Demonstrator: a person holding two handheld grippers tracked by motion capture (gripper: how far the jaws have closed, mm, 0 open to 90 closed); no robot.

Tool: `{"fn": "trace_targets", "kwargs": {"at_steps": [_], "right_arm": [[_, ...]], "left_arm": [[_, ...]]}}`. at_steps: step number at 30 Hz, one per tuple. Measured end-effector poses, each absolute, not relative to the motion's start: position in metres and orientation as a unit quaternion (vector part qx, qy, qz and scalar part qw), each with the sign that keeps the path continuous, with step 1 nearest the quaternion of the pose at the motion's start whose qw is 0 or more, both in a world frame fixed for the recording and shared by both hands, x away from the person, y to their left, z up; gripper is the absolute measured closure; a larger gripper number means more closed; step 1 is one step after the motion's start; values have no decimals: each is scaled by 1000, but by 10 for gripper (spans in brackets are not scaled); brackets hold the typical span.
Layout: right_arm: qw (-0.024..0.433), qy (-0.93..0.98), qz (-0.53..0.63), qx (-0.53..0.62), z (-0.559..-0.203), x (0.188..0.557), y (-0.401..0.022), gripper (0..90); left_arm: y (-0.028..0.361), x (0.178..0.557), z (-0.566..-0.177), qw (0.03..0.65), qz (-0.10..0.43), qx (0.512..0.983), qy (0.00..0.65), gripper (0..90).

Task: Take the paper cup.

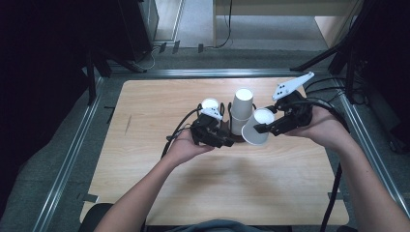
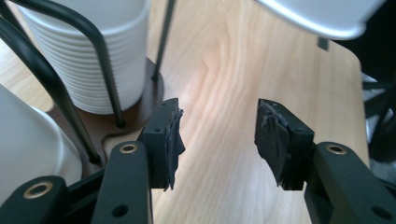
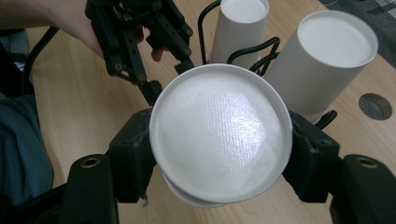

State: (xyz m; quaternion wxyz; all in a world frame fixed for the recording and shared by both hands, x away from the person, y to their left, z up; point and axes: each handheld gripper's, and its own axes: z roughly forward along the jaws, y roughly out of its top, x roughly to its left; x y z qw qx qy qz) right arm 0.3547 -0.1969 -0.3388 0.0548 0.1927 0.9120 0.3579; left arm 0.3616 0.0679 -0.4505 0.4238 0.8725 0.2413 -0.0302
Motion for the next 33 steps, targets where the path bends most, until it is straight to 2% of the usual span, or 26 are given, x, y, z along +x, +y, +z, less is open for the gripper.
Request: {"fn": "trace_targets", "kwargs": {"at_steps": [13,27,33], "right_arm": [[29,912,368,179,-383,351,-186,342],[-1,908,384,167,-429,347,-165,342],[-3,902,402,159,-443,340,-161,342]], "left_arm": [[89,352,-455,437,-70,870,218,444],[114,350,-464,443,-66,865,227,331],[120,349,-466,446,-70,863,227,354]]}}
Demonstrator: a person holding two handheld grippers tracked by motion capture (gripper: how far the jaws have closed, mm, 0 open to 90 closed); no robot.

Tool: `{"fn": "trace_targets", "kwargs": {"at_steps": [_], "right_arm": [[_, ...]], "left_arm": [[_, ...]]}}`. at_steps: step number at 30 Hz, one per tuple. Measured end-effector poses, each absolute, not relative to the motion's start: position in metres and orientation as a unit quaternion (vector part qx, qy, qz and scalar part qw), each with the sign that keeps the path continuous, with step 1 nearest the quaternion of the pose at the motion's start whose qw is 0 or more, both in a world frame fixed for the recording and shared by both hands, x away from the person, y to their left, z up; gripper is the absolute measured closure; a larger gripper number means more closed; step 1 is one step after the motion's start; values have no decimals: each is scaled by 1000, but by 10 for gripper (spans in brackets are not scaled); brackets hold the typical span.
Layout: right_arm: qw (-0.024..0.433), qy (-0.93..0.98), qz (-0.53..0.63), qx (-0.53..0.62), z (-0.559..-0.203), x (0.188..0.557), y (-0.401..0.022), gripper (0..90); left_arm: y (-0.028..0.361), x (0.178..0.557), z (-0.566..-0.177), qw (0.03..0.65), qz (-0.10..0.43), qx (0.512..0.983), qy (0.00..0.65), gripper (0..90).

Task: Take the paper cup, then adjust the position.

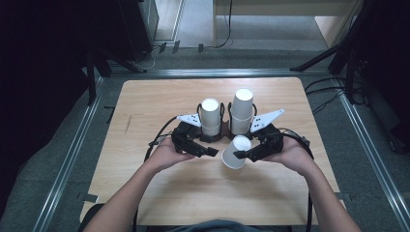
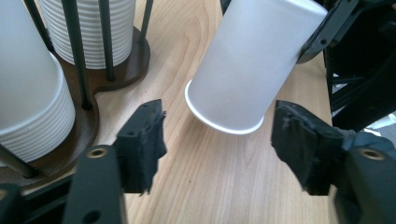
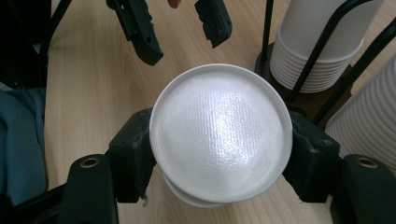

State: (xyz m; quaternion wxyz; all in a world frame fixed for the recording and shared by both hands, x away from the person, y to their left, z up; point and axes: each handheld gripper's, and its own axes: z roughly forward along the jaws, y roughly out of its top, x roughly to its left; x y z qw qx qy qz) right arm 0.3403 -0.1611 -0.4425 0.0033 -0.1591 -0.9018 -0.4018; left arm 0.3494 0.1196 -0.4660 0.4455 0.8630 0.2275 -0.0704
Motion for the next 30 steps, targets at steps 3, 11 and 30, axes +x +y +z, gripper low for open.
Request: {"fn": "trace_targets", "kwargs": {"at_steps": [3,11,30], "right_arm": [[3,-903,-400,-156,-448,338,-158,342],[11,-895,-415,-164,-450,343,-155,343],[37,-882,-445,-152,-446,346,-135,345]], "left_arm": [[123,350,-470,444,-73,862,235,315],[125,348,-471,439,-61,867,227,200],[114,344,-474,443,-55,871,207,125]]}}
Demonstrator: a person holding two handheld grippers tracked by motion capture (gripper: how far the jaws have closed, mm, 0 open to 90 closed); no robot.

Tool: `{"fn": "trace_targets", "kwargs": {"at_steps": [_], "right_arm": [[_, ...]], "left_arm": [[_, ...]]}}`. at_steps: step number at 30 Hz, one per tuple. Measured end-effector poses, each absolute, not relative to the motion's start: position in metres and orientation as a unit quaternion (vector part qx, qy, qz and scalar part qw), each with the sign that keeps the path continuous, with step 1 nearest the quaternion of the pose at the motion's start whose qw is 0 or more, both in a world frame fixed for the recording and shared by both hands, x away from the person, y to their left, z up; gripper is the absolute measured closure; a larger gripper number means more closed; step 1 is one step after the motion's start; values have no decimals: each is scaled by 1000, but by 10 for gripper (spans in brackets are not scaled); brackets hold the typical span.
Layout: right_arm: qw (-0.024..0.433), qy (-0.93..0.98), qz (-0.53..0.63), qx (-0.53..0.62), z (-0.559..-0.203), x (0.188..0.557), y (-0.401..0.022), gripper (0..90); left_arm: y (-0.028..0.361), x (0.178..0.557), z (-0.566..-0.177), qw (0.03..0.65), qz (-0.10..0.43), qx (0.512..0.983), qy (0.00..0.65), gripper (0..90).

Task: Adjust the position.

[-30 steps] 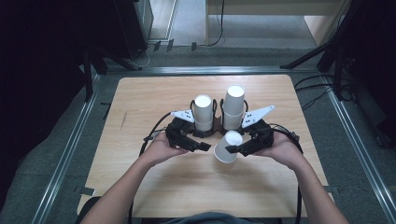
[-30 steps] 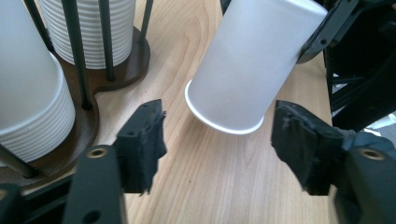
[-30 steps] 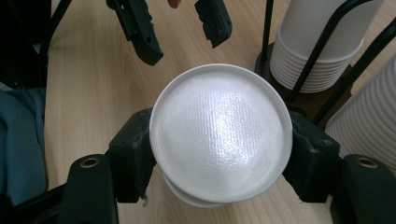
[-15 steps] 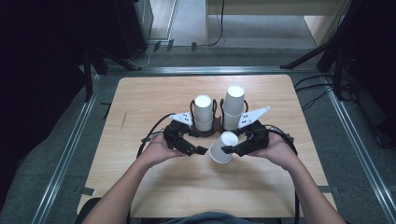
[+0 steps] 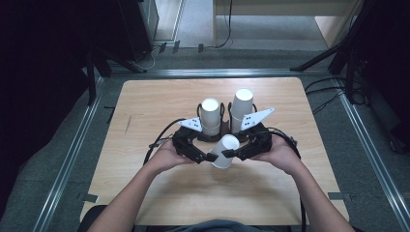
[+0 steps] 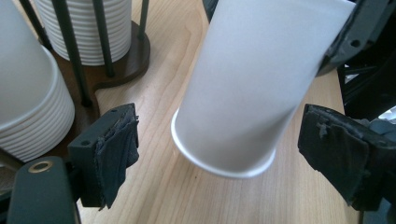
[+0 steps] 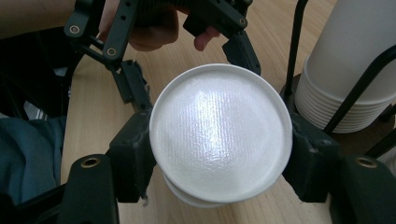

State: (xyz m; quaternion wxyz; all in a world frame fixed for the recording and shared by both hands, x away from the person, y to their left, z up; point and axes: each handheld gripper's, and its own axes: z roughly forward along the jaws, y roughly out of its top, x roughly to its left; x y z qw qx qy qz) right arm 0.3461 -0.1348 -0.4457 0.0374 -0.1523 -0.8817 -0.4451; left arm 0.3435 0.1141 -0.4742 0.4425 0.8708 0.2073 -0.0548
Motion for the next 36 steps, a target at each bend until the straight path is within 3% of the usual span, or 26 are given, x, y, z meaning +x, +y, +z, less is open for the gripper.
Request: {"fn": "trace_targets", "kwargs": {"at_steps": [19,24,36], "right_arm": [[46,-865,-475,-158,-437,345,-125,346],[49,-859,-483,-162,-436,346,-126,346],[64,-859,-479,-169,-439,348,-131,334]], "left_arm": [[100,338,-479,440,-43,878,186,128],[100,336,-477,450,-36,873,183,217],[100,337,-473,438,-38,883,166,277]]}}
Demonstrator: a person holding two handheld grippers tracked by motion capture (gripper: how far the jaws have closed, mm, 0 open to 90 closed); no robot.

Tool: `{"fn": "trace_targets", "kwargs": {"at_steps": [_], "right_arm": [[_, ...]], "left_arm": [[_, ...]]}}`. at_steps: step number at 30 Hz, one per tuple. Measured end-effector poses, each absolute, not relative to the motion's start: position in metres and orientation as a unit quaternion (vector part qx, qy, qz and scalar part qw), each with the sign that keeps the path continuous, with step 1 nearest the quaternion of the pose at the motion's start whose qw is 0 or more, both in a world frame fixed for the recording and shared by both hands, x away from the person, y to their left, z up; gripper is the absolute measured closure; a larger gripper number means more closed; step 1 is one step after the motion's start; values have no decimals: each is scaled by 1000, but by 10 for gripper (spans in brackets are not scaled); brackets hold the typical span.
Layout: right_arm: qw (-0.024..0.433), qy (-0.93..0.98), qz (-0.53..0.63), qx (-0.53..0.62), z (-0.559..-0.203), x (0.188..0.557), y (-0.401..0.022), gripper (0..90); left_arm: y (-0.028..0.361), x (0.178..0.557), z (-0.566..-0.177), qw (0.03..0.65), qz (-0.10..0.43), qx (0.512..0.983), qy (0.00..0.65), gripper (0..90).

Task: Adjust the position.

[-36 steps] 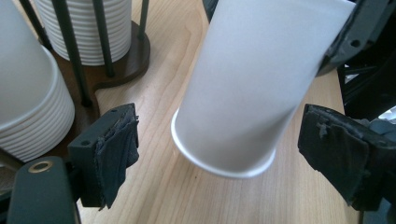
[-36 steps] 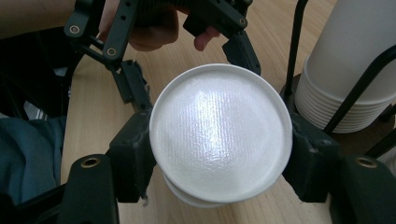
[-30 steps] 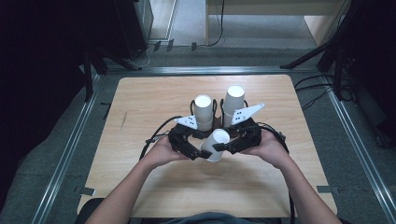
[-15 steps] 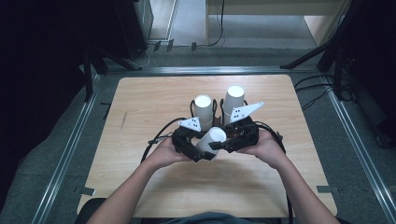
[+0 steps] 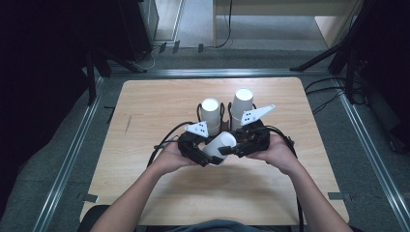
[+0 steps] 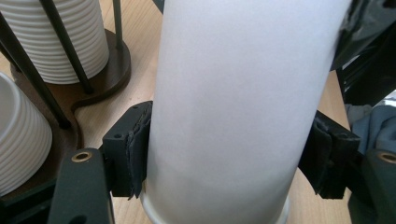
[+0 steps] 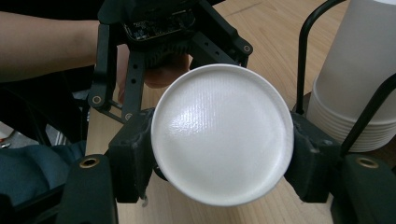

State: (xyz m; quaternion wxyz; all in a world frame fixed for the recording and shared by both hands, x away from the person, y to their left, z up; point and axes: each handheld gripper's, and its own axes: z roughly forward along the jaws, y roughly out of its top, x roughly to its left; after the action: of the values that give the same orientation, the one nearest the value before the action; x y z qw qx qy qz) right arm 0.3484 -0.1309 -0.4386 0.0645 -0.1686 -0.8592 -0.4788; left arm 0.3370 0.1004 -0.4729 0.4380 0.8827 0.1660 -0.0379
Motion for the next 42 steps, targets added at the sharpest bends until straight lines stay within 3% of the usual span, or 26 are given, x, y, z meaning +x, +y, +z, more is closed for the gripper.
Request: {"fn": "trace_targets", "kwargs": {"at_steps": [2,4,7,42], "right_arm": [[62,-859,-479,-169,-438,348,-131,320],[51,-861,-477,-167,-438,348,-132,250],[49,-860,-478,-170,-437,348,-136,243],[23,-886,-438,-152,-453,348,-135,270]], "left_arm": [[101,337,-473,437,-39,882,169,278],[103,339,-471,432,-39,885,171,278],[107,342,-467,433,-42,883,178,279],[117,365,-448,306,-19,942,134,283]]}}
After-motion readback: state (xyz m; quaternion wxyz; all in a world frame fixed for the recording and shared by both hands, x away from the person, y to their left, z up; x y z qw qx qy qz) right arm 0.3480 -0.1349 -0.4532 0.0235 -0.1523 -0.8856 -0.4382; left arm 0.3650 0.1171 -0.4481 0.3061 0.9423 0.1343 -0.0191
